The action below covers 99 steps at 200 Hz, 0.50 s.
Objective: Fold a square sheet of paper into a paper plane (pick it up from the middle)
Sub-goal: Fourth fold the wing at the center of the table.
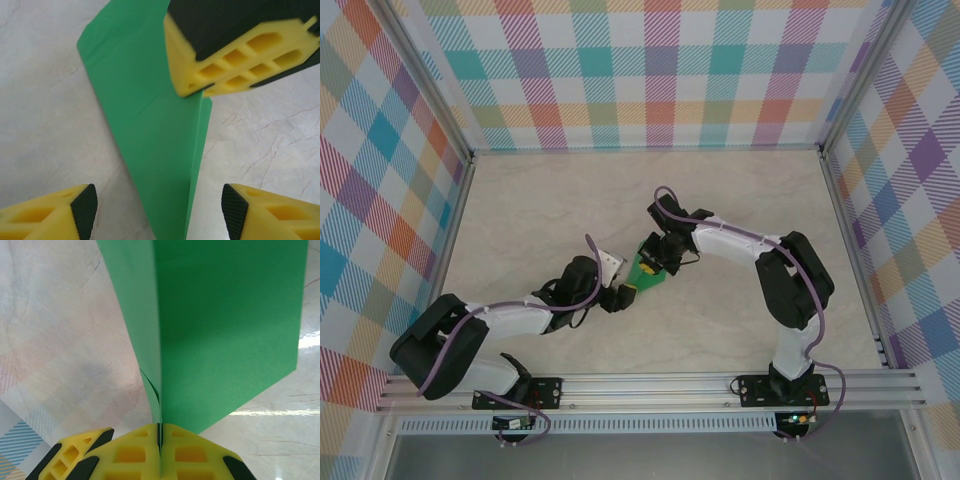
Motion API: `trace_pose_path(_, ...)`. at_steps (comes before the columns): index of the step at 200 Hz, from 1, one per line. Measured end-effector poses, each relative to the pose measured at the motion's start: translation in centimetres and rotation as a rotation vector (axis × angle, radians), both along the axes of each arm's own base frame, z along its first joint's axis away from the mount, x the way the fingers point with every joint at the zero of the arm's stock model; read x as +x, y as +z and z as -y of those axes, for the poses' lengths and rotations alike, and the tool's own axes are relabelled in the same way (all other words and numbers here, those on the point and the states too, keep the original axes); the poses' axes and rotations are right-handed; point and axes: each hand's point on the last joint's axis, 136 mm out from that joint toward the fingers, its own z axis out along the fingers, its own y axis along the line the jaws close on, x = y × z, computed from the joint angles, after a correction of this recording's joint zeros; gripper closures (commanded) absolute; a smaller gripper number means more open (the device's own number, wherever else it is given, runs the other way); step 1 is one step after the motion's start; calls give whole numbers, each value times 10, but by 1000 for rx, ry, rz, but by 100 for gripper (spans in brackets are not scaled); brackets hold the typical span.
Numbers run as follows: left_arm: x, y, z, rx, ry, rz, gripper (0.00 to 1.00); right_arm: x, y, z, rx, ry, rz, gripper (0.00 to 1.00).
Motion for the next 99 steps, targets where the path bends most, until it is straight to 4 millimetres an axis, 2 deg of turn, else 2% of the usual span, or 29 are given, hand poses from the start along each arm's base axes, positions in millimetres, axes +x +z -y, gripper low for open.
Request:
trace_pose_path(23,3,-1,5,2,-29,30,46,-2,-2,-1,6,-4,-21,97)
trace_pose_path(45,1,-6,8,9,-53,28,47,-2,-1,-1,15,-10,-34,96)
trace_pose_path(82,0,-2,14,-1,-87,55,46,-1,1,0,26,-15,-45,95)
trace_pose_path(99,-2,-4,17,5,-99,57,52,-1,3,-2,34,-14,-48,95)
